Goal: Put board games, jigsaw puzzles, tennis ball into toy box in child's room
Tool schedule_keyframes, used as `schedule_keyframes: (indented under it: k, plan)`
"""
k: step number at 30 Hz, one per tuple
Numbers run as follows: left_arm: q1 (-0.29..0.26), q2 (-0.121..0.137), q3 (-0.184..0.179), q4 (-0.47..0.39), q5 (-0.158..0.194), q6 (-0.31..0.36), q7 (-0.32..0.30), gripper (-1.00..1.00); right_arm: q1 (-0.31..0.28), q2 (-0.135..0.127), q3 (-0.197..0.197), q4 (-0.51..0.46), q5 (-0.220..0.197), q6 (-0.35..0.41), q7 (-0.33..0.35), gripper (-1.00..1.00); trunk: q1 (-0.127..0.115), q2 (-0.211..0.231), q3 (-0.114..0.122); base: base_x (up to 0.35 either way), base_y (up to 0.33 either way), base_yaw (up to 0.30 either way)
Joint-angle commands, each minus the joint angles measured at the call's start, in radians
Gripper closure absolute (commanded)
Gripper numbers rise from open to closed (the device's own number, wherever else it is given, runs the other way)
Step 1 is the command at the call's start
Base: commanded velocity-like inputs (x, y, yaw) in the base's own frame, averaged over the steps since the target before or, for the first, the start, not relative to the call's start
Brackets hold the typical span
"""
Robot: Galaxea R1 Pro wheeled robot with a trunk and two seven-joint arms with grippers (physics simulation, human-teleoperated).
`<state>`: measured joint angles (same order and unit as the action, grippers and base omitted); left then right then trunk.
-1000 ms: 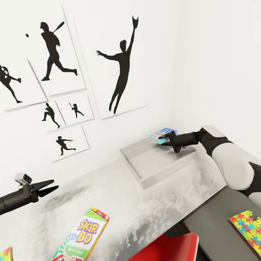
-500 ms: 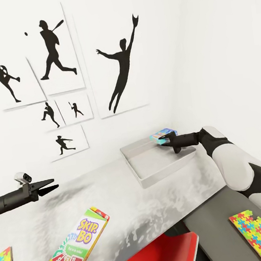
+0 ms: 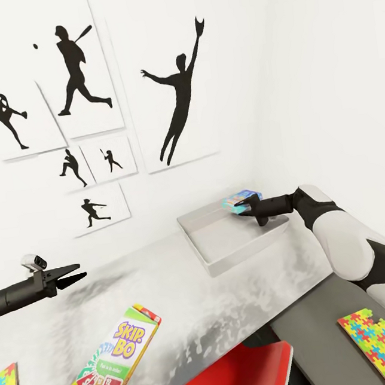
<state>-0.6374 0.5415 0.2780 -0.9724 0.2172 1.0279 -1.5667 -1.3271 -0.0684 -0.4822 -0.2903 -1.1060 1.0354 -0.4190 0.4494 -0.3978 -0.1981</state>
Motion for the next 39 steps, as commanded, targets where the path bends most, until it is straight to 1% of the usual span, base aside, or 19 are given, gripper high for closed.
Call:
schedule_keyframes:
  k: [1, 7, 9, 20, 22, 24, 25, 29, 31, 34, 39]
  plan:
    - [-0.001, 0.0, 0.0, 0.0, 0.0, 0.011, -0.004, -1.0, -0.003, 0.001, -0.005, -0.001, -0.009, 0.002, -0.018, 1.0, 0.001, -0.002, -0.004, 0.0, 0.0, 0.0]
    - [-0.001, 0.0, 0.0, 0.0, -0.001, 0.011, -0.004, -1.0, -0.014, 0.0, -0.006, 0.0, -0.009, 0.001, -0.052, 1.0, 0.001, -0.002, -0.013, 0.0, 0.0, 0.0]
    - [-0.001, 0.0, 0.0, 0.0, -0.001, 0.011, -0.004, -1.0, -0.017, 0.001, -0.006, 0.001, -0.009, -0.002, -0.076, 1.0, 0.001, -0.002, -0.016, 0.0, 0.0, 0.006]
    - [-0.001, 0.0, 0.0, 0.0, -0.001, 0.011, -0.004, -1.0, -0.019, 0.001, -0.007, 0.011, -0.013, -0.006, -0.092, 1.0, 0.001, -0.002, -0.033, 0.0, 0.0, 0.063]
    - [-0.001, 0.0, 0.0, 0.0, -0.001, 0.011, -0.004, -1.0, -0.019, 0.001, -0.007, 0.011, -0.02, -0.006, -0.092, 1.0, 0.001, -0.002, -0.036, 0.0, 0.0, 0.085]
    - [-0.001, 0.0, 0.0, 0.0, -0.001, 0.011, -0.004, -1.0, -0.019, 0.001, -0.007, 0.011, -0.041, -0.006, -0.094, 1.0, 0.001, -0.002, -0.039, 0.0, 0.0, 0.087]
    - [-0.001, 0.0, 0.0, 0.0, -0.001, 0.011, -0.004, -1.0, -0.02, 0.001, -0.007, 0.011, -0.052, -0.006, -0.105, 1.0, 0.001, -0.002, -0.041, 0.0, 0.0, 0.088]
    - [-0.001, 0.0, 0.0, 0.0, -0.001, 0.011, -0.004, -1.0, -0.021, 0.001, -0.007, 0.007, -0.068, -0.006, -0.153, 1.0, 0.001, -0.002, -0.047, 0.0, 0.0, 0.088]
    - [-0.001, 0.0, 0.0, 0.0, 0.0, 0.011, -0.004, -1.0, -0.022, 0.0, -0.006, 0.004, -0.087, -0.006, -0.166, 1.0, 0.001, -0.002, -0.05, 0.0, 0.0, 0.088]
    - [-0.001, 0.0, 0.0, 0.0, 0.0, 0.011, -0.004, -1.0, -0.023, -0.001, -0.006, 0.002, -0.104, -0.006, -0.173, 1.0, 0.001, -0.002, -0.055, 0.0, 0.0, 0.088]
    - [-0.001, 0.0, -0.001, 0.0, -0.001, 0.011, -0.004, -1.0, -0.023, -0.002, -0.006, 0.0, -0.114, -0.006, -0.177, 1.0, 0.001, -0.002, -0.063, 0.0, 0.0, 0.083]
